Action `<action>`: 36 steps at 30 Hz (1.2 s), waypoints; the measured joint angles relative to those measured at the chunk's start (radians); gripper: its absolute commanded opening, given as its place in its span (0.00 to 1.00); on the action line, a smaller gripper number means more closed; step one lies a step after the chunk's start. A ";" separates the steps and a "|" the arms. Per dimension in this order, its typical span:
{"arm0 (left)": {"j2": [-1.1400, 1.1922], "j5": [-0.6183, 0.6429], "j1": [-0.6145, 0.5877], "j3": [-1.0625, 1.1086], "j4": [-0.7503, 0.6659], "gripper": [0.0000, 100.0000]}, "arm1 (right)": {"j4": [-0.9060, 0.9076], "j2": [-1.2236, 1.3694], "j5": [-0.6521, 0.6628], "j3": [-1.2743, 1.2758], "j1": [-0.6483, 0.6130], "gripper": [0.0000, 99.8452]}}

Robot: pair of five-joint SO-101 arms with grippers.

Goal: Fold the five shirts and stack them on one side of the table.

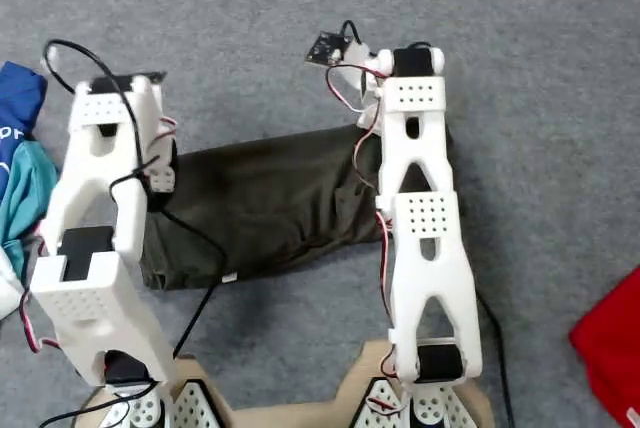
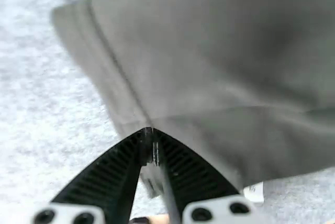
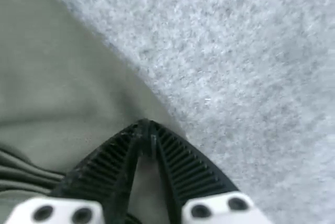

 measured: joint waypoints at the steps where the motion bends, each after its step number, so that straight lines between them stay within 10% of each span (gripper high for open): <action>1: 0.000 -0.021 -0.014 -0.026 0.026 0.02 | 0.003 -0.020 -0.006 0.000 -0.008 0.10; 12: 0.000 -0.123 -0.178 -0.081 0.081 0.18 | 0.009 -0.173 -0.031 0.000 0.040 0.12; 26: 0.000 0.164 -0.101 0.115 -0.094 0.27 | 0.009 -0.178 -0.031 0.000 0.052 0.12; 36: 0.000 0.009 -0.141 0.203 -0.215 0.27 | 0.009 -0.178 -0.031 0.000 0.052 0.12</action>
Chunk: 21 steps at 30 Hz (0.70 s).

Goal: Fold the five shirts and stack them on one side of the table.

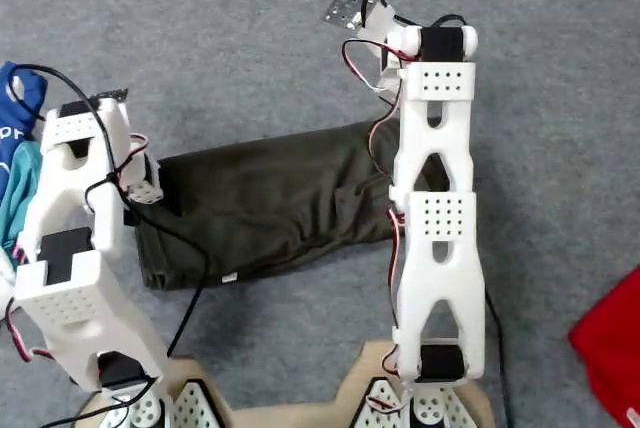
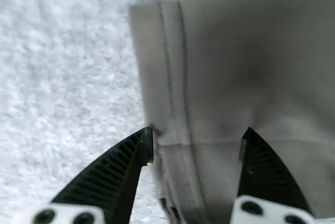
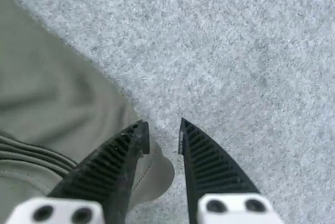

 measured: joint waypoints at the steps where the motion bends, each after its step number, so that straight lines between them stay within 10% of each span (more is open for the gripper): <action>1: 0.000 -0.018 -0.017 -0.002 0.000 0.27 | 0.000 0.000 0.000 0.000 0.000 0.12; 21: 0.218 -0.034 -0.034 -0.109 0.037 0.13 | 0.000 0.000 0.000 0.000 0.000 0.12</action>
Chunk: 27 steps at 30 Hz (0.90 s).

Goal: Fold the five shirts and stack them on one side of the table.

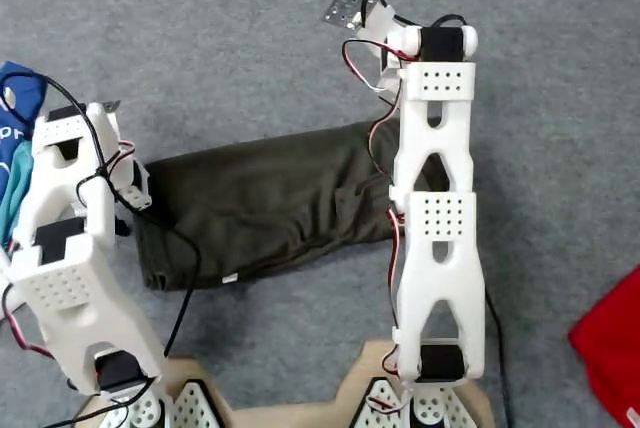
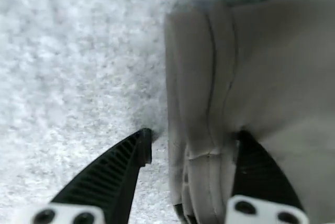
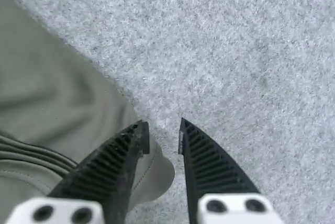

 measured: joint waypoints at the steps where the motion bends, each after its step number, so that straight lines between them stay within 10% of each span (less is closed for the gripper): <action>1: 0.018 0.002 0.006 -0.032 0.026 0.11 | 0.000 0.000 0.000 0.000 0.000 0.12; 18: 0.176 0.002 0.089 -0.437 0.259 0.02 | 0.000 0.000 0.000 0.000 0.009 0.12; 27: 0.166 0.051 0.339 -0.818 0.325 0.02 | -0.021 -0.193 0.003 0.000 0.213 0.12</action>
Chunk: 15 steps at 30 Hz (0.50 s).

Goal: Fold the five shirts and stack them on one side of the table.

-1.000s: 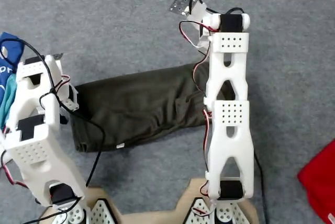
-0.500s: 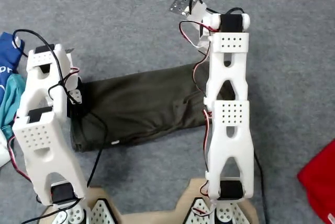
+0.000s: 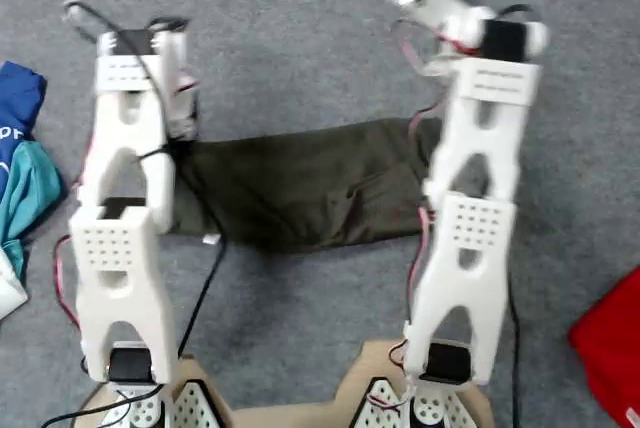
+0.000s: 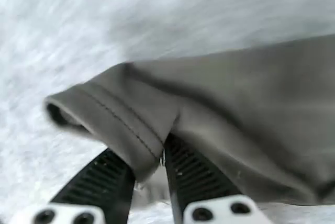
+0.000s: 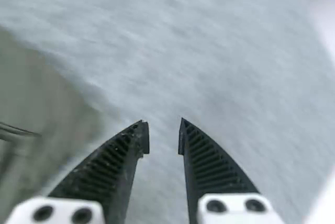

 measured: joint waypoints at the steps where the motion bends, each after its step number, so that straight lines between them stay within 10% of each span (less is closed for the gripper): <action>1: -0.003 0.005 0.040 -0.009 0.000 0.02 | -0.012 -0.023 0.000 0.000 0.034 0.12; 15: -0.003 0.011 0.477 -0.236 -0.005 0.02 | -0.124 -0.186 0.000 0.000 0.382 0.12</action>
